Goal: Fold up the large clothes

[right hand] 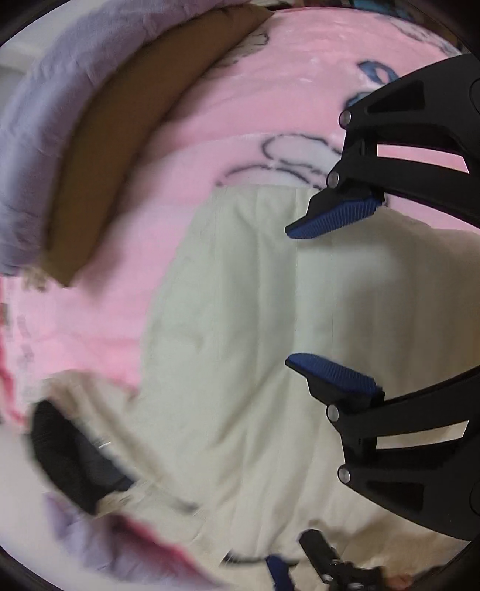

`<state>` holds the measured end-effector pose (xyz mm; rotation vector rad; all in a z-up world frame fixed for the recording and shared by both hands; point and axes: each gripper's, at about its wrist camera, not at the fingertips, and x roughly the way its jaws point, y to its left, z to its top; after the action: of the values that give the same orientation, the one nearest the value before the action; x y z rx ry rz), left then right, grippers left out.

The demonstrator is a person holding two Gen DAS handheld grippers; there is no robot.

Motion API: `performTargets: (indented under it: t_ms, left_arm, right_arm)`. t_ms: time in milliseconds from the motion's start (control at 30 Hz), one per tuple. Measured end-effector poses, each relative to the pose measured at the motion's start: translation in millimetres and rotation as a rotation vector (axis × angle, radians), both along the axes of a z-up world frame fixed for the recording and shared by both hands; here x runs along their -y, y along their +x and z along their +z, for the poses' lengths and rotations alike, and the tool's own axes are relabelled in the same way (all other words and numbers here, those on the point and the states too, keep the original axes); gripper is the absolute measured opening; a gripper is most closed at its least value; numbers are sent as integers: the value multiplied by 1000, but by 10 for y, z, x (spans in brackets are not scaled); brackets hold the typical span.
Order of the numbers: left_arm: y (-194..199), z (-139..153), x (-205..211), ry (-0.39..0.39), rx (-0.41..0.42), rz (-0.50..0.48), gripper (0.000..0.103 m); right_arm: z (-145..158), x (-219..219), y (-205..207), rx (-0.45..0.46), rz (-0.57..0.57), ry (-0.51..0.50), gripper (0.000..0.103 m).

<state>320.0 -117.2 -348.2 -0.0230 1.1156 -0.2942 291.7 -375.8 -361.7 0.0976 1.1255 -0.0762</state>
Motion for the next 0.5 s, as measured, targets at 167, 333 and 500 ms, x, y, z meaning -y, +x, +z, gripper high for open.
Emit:
performTargets:
  t_ms: [167, 333, 500]
  left_arm:
    - [447, 277, -473, 101, 137, 72, 98]
    - [1333, 184, -799, 167, 130, 112, 98]
    - [2132, 56, -801, 238, 124, 137, 98]
  right_arm:
    - [482, -104, 252, 143, -8, 80, 91]
    - [536, -347, 1192, 188, 26, 164, 93]
    - [262, -655, 2209, 156, 24, 240, 85]
